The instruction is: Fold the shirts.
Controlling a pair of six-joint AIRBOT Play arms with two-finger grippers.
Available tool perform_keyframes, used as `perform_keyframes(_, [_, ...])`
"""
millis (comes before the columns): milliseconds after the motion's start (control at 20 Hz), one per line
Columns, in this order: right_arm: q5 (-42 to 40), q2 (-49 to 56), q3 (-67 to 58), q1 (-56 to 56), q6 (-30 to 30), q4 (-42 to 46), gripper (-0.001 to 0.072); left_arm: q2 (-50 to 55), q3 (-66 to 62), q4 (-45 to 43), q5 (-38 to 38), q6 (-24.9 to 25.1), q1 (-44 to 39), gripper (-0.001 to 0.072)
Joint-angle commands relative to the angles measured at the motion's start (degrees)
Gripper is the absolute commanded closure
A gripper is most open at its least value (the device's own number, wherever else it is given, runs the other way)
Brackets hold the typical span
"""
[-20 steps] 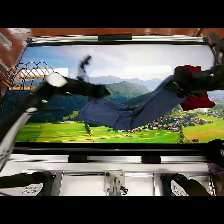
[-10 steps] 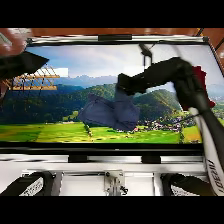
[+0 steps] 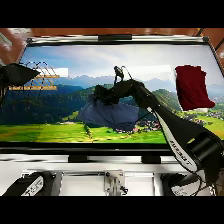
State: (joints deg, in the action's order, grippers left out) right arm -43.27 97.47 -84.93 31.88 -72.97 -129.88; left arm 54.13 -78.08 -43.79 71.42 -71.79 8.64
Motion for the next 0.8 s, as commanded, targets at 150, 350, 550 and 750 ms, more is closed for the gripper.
perform_keyframes(150, [-10.1, -2.9, -0.1, -4.9, -3.5, 5.7, 0.0197, -0.1, 0.0, 0.0, 1.3, 0.0, 0.2, 0.0674])
perform_keyframes(350, [-29.6, -8.6, 0.0, -18.5, -3.6, 16.9, 0.0032, -0.1, 0.0, 0.0, 1.3, 0.0, 0.2, 0.0674])
perform_keyframes(550, [-38.1, -8.6, 7.6, -25.0, -3.7, 20.0, 0.0032, -0.1, 0.0, 0.0, 1.3, 0.0, 0.2, 0.0674])
perform_keyframes(750, [-26.1, -7.6, 19.5, -23.8, -3.8, 13.3, 0.0032, -0.1, 0.0, 0.0, 1.3, 0.0, 0.2, 0.0674])
